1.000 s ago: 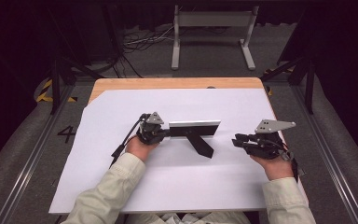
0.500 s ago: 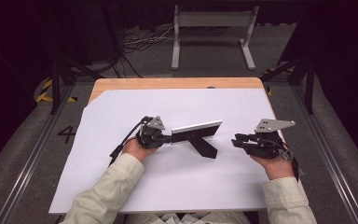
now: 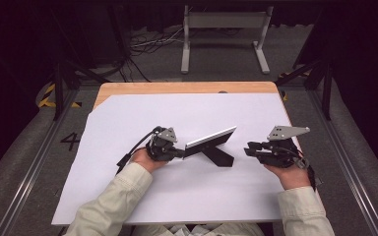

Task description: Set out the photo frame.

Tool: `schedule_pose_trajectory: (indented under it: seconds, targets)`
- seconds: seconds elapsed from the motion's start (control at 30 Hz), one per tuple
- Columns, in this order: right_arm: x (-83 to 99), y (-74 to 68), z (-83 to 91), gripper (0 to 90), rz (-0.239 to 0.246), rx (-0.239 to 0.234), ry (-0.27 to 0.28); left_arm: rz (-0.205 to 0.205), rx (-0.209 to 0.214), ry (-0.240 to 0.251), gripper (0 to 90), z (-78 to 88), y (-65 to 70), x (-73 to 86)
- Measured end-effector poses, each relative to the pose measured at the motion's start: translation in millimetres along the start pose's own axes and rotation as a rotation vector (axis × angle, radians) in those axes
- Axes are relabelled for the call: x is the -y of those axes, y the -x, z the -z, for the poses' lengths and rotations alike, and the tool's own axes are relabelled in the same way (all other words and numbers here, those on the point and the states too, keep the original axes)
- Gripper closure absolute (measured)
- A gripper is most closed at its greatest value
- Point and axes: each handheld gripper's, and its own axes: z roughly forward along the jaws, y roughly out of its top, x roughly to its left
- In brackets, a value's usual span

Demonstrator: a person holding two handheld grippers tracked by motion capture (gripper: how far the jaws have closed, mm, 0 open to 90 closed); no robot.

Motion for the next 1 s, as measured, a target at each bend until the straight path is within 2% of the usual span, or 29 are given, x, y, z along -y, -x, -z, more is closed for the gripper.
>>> schedule_pose_trajectory:
  seconds: [0.53, 0.87, 1.0]
  targets:
    - [-0.2, 1.4, 4.5, 69.4, -0.007, 0.029, 0.013, -0.066, 0.106, -0.042, 90.0, -6.9, 21.0, -6.6]
    - [0.5, 4.7, 7.1, 69.5, -0.019, 0.038, 0.015, -0.122, 0.171, -0.034, 90.0, -14.1, 33.6, -12.4]
    - [0.0, 4.8, 6.9, 69.5, -0.020, 0.039, 0.015, -0.130, 0.190, -0.032, 90.0, -17.4, 38.0, -14.7]
